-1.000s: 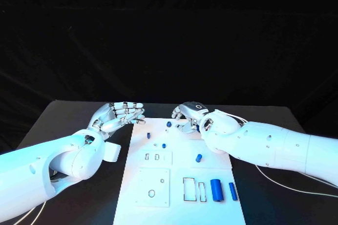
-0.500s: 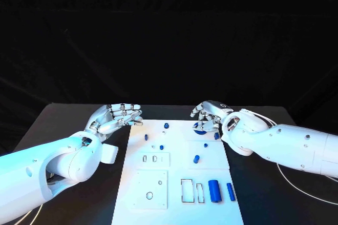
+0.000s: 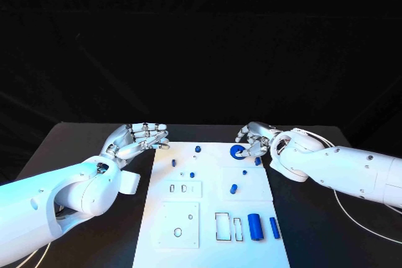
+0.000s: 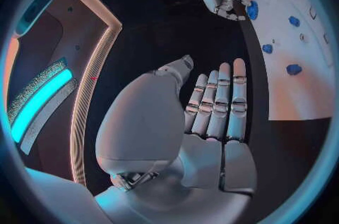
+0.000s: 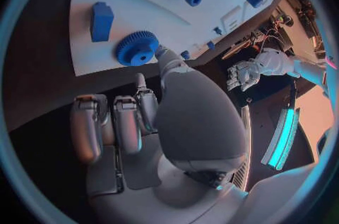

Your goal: Assemble the parts on the task board

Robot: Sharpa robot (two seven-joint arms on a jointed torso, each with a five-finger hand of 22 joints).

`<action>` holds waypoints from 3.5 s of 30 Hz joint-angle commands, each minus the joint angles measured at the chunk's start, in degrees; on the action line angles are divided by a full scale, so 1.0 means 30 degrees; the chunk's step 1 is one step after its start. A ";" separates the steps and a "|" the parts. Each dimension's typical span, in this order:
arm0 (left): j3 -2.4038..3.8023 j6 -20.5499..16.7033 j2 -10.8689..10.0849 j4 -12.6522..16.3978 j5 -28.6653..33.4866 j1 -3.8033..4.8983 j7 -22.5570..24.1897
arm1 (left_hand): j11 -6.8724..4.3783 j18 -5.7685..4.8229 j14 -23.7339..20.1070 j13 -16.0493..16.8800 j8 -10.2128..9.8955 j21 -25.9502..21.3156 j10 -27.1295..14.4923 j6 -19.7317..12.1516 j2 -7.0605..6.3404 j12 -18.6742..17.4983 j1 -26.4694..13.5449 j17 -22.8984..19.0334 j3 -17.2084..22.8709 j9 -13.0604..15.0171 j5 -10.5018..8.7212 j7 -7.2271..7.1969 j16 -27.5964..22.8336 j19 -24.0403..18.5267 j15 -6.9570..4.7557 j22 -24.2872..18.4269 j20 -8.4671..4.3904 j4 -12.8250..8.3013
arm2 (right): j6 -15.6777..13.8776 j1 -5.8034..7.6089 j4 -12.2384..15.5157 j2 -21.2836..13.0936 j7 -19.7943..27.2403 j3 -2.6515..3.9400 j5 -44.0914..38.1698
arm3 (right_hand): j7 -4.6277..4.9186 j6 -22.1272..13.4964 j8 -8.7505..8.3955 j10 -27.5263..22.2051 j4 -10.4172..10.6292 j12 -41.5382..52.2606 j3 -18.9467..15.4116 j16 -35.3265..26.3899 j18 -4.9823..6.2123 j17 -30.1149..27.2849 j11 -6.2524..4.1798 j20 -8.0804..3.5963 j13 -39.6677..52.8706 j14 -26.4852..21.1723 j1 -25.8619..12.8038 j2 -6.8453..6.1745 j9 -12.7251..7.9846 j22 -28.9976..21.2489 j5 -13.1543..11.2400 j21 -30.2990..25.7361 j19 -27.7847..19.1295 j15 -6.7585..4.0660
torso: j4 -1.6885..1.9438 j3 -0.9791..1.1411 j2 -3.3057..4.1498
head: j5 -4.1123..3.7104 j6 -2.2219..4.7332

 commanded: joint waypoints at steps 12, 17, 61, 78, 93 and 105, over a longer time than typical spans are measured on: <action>0.0013 0.0326 0.0027 -0.0003 -0.0064 0.0022 0.0088 | 0.0079 0.0136 -0.0173 -0.0027 0.0046 0.0132 0.0059 -0.0067 -0.0054 -0.0109 -0.0204 0.0020 0.0103 0.0031 -0.0073 0.0412 -0.0052 -0.0086 0.0012 0.0018 -0.0034 -0.0039 | 0.1245 -0.0047 -0.0579 0.0157 -0.0220 0.0000 0.0466 | -0.0061 0.0020 0.0311 0.0578 0.0355 0.0712 0.0155 0.0200 -0.0313 0.3156 -0.0004 0.0164 0.1818 0.1643 0.0466 0.0186 0.0080 0.3900 0.0257 0.0334 0.1159 0.0158 | 0.0005 -0.0052 -0.0023 | -0.0013 -0.0108; 0.0013 0.0330 0.0025 -0.0007 -0.0065 0.0022 0.0081 | 0.0079 0.0136 -0.0173 -0.0027 0.0046 0.0132 0.0059 -0.0067 -0.0054 -0.0109 -0.0204 0.0020 0.0103 0.0031 -0.0073 0.0412 -0.0052 -0.0086 0.0012 0.0018 -0.0034 -0.0039 | 0.1422 -0.0100 -0.0678 0.0228 -0.0222 -0.0007 0.0473 | -0.0073 0.0082 0.0372 0.0667 0.0408 0.0825 0.0204 0.0218 -0.0321 0.3198 -0.0012 0.0164 0.1942 0.1650 0.0494 0.0208 0.0093 0.3931 0.0291 0.0356 0.1179 0.0154 | 0.0014 -0.0044 -0.0016 | 0.0010 -0.0130; 0.0010 0.0392 0.0140 -0.0094 -0.0066 0.0019 -0.0079 | 0.0098 0.0118 -0.0265 -0.0031 0.0042 0.0298 0.0042 -0.0116 -0.0039 -0.0191 -0.0302 0.0116 0.0164 0.0047 -0.0088 0.0426 -0.0104 -0.0256 0.0037 0.0129 -0.0023 -0.0103 | -0.2607 -0.0132 0.2186 0.1769 -0.0437 -0.0002 -0.4154 | -0.0635 0.2437 0.0617 0.1689 0.0336 0.1860 0.5402 0.0295 -0.0637 0.3334 -0.0545 -0.0259 0.3187 0.1670 0.0611 -0.0361 -0.0263 0.5020 0.0357 0.1210 0.2025 -0.0306 | 0.0050 -0.0086 -0.0037 | 0.0139 -0.0194; 0.0012 0.0408 0.0231 -0.0084 -0.0066 0.0021 -0.0085 | 0.0098 0.0118 -0.0265 -0.0031 0.0042 0.0298 0.0042 -0.0116 -0.0039 -0.0191 -0.0302 0.0116 0.0164 0.0047 -0.0088 0.0426 -0.0104 -0.0256 0.0037 0.0129 -0.0023 -0.0103 | -0.2239 -0.0539 0.0482 0.4478 -0.1041 -0.0193 -0.4880 | -0.0627 0.2415 0.0557 0.1691 0.0259 0.1850 0.5663 0.0281 -0.0637 0.3292 -0.0544 -0.0268 0.3185 0.1662 0.0500 -0.0389 -0.0290 0.5020 0.0386 0.1210 0.2025 -0.0312 | 0.0070 -0.0087 0.0011 | 0.0285 -0.0219; 0.0013 0.0415 0.0266 -0.0096 -0.0066 0.0022 -0.0094 | 0.0111 0.0112 -0.0291 -0.0033 0.0037 0.0349 0.0025 -0.0140 -0.0033 -0.0222 -0.0342 0.0149 0.0179 0.0050 -0.0092 0.0439 -0.0119 -0.0317 0.0049 0.0164 -0.0016 -0.0119 | -0.1713 -0.0751 -0.0207 0.5062 -0.1028 -0.0238 -0.4914 | -0.0604 0.2379 0.0510 0.1689 0.0225 0.1844 0.5780 0.0277 -0.0637 0.3279 -0.0524 -0.0266 0.3184 0.1660 0.0378 -0.0451 -0.0308 0.5020 0.0370 0.1210 0.2025 -0.0302 | 0.0002 -0.0062 -0.0030 | 0.0363 -0.0321; 0.0013 0.0425 0.0259 -0.0096 -0.0066 0.0024 -0.0134 | 0.0116 0.0110 -0.0304 -0.0033 0.0035 0.0374 0.0021 -0.0150 -0.0033 -0.0235 -0.0356 0.0165 0.0188 0.0053 -0.0093 0.0443 -0.0127 -0.0347 0.0053 0.0181 -0.0013 -0.0131 | -0.1826 -0.0757 -0.0736 0.5348 -0.1137 -0.0246 -0.4940 | -0.0340 0.1726 -0.0029 0.1266 -0.0005 0.1366 0.6258 0.0209 -0.0622 0.3090 -0.0305 -0.0145 0.2728 0.1615 -0.0274 -0.0849 -0.0511 0.4974 0.0205 0.1170 0.1985 -0.0130 | 0.0012 -0.0072 -0.0021 | 0.0324 -0.0263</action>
